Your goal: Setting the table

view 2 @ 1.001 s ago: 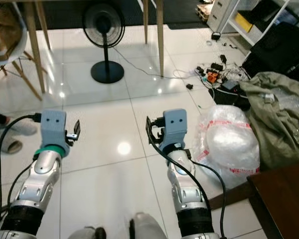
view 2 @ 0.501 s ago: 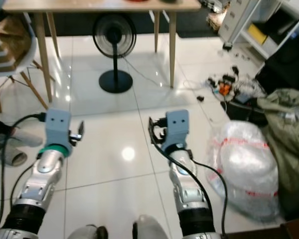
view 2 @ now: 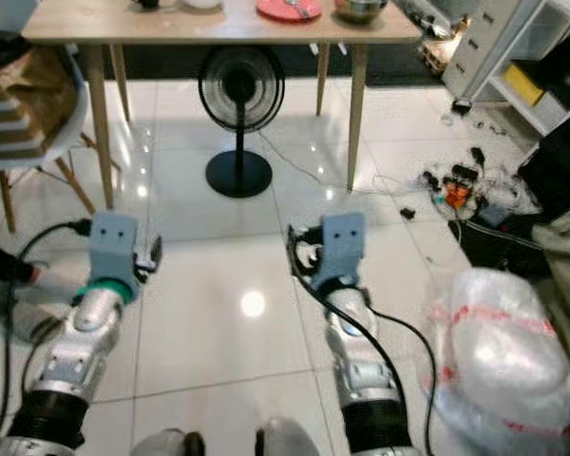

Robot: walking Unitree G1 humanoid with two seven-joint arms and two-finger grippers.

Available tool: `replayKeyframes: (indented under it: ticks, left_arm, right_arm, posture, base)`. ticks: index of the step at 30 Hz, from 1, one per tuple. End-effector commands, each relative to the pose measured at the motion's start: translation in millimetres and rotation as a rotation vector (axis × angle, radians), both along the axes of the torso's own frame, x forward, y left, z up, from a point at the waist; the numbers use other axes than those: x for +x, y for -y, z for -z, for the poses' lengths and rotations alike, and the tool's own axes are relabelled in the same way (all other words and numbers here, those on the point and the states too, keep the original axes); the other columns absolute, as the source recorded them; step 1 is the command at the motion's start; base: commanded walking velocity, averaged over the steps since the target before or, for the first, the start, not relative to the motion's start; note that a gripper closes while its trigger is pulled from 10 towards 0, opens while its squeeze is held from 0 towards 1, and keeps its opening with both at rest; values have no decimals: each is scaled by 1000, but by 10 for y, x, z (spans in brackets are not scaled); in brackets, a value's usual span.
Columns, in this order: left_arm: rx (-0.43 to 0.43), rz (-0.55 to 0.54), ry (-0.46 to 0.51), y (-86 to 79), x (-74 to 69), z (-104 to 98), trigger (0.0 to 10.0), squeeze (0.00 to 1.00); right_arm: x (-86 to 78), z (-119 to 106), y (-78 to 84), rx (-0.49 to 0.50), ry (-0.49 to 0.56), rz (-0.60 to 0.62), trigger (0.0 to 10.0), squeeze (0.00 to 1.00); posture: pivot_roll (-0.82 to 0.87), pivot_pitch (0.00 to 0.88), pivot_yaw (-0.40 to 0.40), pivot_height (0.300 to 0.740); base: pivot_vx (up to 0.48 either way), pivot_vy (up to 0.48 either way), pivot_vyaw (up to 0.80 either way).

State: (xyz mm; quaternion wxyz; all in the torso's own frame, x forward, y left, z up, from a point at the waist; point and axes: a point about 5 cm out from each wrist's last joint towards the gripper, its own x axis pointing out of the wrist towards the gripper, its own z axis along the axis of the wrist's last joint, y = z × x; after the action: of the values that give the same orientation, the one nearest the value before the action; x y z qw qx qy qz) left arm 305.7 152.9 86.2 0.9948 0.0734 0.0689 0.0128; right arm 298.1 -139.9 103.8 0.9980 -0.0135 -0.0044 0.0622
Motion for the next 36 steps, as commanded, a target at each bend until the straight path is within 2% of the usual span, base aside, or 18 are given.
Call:
replayKeyframes:
  ticks: [1,11,25,36]
  left_arm:
    - [-10,19,-15,65,-13,29,10000,0]
    - [-12,23,-19,74,-20,32,10000,0]
    - [-15,25,-25,82,-40,48,10000,0]
    - [-14,26,-25,76,-44,51,10000,0]
  right_arm:
    - [-12,26,94,-6,-13,29,10000,0]
    - [-19,32,105,3,-22,35,10000,0]
    - [-13,39,114,10,-36,43,10000,0]
    - [-2,21,112,-2,-26,45,10000,0]
  posture:
    - [-171,0,33,740]
    - [-171,0,29,740]
    - [-170,0,27,740]
    - [-168,0,28,740]
  base:
    - [472,0,0]
    - [472,0,0]
    - [472,0,-748]
    - [472,0,0]
